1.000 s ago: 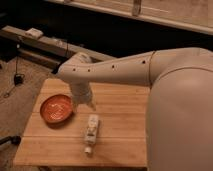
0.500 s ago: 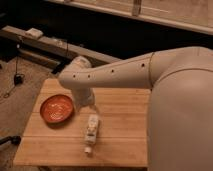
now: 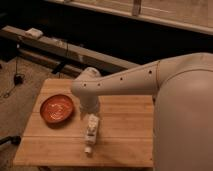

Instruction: Place the bottle in the ceramic bowl

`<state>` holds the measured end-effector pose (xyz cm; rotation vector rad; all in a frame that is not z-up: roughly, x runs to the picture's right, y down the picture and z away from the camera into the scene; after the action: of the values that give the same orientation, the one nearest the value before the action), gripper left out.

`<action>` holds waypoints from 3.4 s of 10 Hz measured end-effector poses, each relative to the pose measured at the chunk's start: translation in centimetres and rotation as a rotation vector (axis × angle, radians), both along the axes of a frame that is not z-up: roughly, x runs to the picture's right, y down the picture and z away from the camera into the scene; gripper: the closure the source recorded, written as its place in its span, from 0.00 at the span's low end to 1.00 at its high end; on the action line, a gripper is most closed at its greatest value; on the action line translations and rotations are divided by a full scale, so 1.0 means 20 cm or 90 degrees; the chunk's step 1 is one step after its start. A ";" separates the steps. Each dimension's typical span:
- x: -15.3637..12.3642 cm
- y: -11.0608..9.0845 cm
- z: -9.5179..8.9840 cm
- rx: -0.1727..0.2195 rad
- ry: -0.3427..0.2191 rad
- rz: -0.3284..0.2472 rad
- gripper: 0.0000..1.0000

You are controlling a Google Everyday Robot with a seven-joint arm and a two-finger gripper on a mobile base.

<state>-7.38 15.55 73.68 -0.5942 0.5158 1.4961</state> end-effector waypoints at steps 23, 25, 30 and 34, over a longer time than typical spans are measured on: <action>-0.01 0.30 0.36 -0.084 -0.004 0.013 0.53; 0.00 0.32 0.37 -0.086 -0.002 0.011 0.70; 0.06 0.21 0.27 -0.066 -0.004 0.016 1.00; -0.04 -0.12 -0.01 -0.025 -0.040 -0.053 1.00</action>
<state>-8.17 13.07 73.55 -0.6416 0.5160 1.3860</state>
